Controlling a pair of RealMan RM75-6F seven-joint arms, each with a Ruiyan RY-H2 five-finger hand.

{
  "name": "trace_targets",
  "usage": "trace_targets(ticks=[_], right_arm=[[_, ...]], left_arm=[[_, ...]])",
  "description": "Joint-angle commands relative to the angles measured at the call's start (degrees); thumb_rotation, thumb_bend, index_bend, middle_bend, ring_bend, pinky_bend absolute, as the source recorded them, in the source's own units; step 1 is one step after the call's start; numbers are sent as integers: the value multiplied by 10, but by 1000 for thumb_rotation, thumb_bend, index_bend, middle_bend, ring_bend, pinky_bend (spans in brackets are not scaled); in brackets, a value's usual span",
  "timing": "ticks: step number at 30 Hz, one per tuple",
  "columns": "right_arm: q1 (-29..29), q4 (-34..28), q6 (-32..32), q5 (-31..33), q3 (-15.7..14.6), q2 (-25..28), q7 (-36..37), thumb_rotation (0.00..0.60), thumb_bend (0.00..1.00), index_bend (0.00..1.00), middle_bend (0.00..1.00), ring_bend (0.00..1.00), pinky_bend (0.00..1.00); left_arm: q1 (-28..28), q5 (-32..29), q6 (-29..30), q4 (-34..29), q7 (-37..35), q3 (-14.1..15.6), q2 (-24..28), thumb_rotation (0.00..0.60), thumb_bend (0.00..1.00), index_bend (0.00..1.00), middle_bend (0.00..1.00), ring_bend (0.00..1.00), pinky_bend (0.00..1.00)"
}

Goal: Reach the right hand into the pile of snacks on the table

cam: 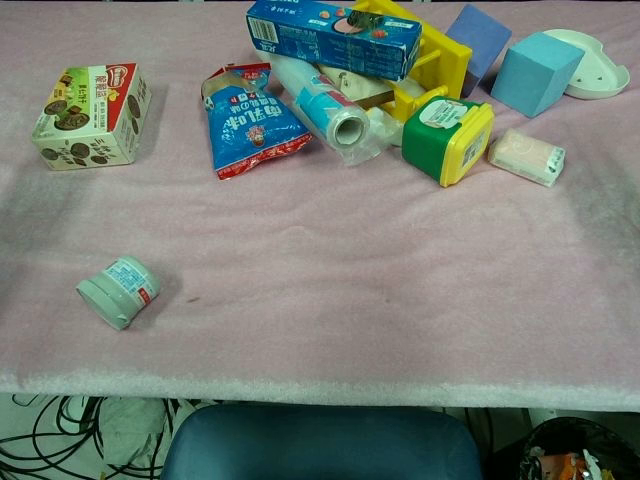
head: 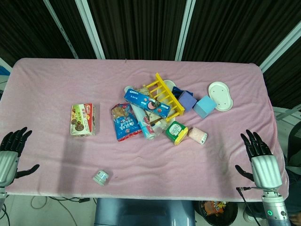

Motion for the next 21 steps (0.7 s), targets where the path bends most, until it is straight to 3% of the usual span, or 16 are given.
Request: trace_targets(ticks=[1, 14, 21], right_arm=[[0, -1, -1, 0, 0, 1, 1, 600, 175, 0, 0, 0, 236], [1, -11, -13, 1, 2, 6, 2, 600, 172, 0, 0, 0, 236], [20, -83, -50, 17, 14, 15, -10, 600, 118, 0, 0, 0, 236]], left_arm=[[0, -1, 0, -1, 0, 0, 0, 600, 0, 0, 0, 0, 0], [2, -2, 3, -1, 1, 0, 0, 600, 0, 0, 0, 0, 0], [0, -4, -2, -1, 0, -1, -1, 600, 0, 0, 0, 0, 0]])
